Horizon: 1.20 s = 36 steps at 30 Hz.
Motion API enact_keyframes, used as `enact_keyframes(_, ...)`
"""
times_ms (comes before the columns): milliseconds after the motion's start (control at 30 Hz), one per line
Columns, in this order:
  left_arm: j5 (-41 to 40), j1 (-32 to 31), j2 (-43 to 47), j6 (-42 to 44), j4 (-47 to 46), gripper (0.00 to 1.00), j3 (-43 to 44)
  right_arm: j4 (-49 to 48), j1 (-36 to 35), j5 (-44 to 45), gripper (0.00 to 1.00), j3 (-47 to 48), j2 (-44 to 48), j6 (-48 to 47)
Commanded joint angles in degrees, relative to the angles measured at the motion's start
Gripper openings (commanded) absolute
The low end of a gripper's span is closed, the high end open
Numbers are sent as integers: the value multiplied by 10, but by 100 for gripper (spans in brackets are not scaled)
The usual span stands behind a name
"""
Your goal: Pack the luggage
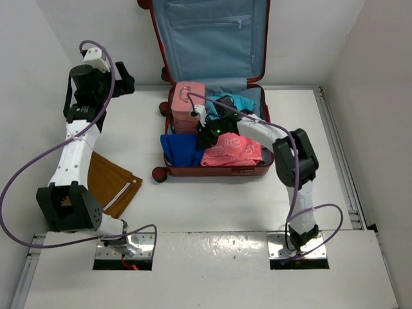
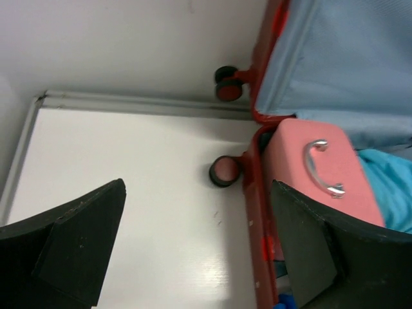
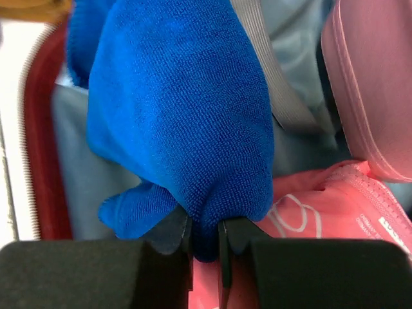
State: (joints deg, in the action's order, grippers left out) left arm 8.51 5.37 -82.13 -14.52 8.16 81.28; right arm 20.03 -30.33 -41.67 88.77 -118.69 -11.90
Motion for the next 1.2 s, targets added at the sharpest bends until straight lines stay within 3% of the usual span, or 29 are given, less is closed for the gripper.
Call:
enact_keyframes(0,-2,26,-3,25,45,100,14,83,-9,26,11,58,-21,-43)
enact_keyframes(67,4,41,-10,43,114,100,35,110,-9,45,30,83,-33,-45)
enact_keyframes(100,21,60,-17,69,141,100,41,107,-7,60,49,95,-28,-44)
enact_keyframes(200,67,100,-37,154,264,100,58,98,2,79,71,85,13,-32)
enact_keyframes(267,111,131,-43,214,315,100,58,89,4,83,75,80,33,-26)
enact_keyframes(333,106,165,-48,263,362,100,44,71,17,77,80,64,79,-9)
enact_keyframes(467,46,210,-87,330,409,93,31,48,39,47,82,37,150,13)
enact_keyframes(667,12,252,-203,452,472,92,88,74,59,22,82,32,184,21)
enact_keyframes(800,-10,259,-247,517,452,91,94,86,62,20,82,18,197,15)
enact_keyframes(1167,-53,248,-356,540,408,88,135,130,72,26,82,25,206,-4)
